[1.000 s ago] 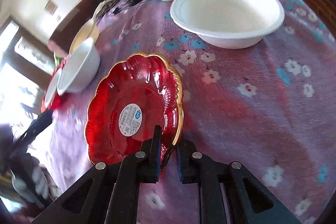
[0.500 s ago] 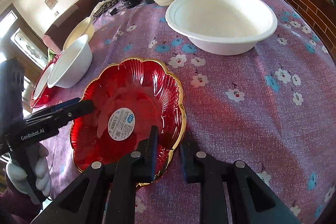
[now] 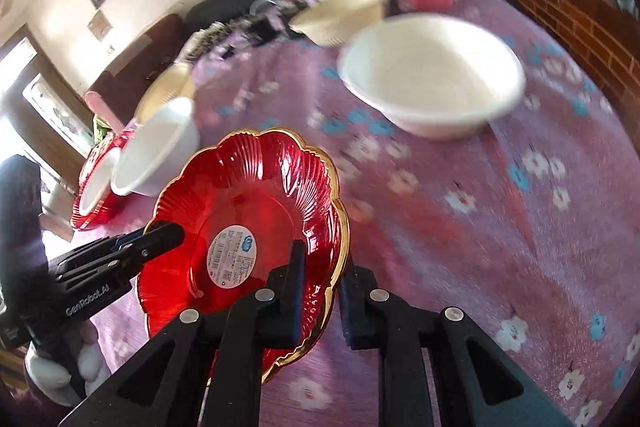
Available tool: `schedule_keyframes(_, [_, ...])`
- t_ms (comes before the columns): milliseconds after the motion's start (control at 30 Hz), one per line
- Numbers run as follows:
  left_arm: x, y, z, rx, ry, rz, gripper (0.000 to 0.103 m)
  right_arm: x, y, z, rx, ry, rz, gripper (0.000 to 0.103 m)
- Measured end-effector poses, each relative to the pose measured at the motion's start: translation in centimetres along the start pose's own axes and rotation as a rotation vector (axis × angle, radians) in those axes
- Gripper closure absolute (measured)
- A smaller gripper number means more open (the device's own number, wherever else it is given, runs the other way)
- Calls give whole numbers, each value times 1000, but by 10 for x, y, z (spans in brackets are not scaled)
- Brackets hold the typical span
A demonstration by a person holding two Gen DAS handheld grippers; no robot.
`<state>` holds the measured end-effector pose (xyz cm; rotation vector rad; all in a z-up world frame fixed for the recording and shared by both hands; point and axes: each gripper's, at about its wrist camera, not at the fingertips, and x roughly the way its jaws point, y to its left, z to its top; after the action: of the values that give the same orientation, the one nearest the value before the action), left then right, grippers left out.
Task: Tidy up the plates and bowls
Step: 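Carry the red plate onto the other red plate and release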
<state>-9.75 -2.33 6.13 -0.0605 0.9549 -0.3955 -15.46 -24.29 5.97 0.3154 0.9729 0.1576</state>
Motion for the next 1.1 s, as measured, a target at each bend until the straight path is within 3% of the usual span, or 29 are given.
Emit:
schedule_keyframes(167, [-44,49,10,-101,-104,37,85,1,55,24,-81,-29,49,87])
schedule_keyframes(333, [-83,114,19,-212,-196,122,85,19,133,53,-183,-43,118,87])
schedule_keyframes(633, [-106,233,26,-397,-246,255,85,95,268,85,-334,23,209,87])
schedule_keyframes(800, [-90,275,26,-443,-209,287,85,137,308,92,-379,56,184,86])
schedule_keyframes(1100, [-63,298,28,-452,-155,285,85,180,312,100,-387,110,134,85])
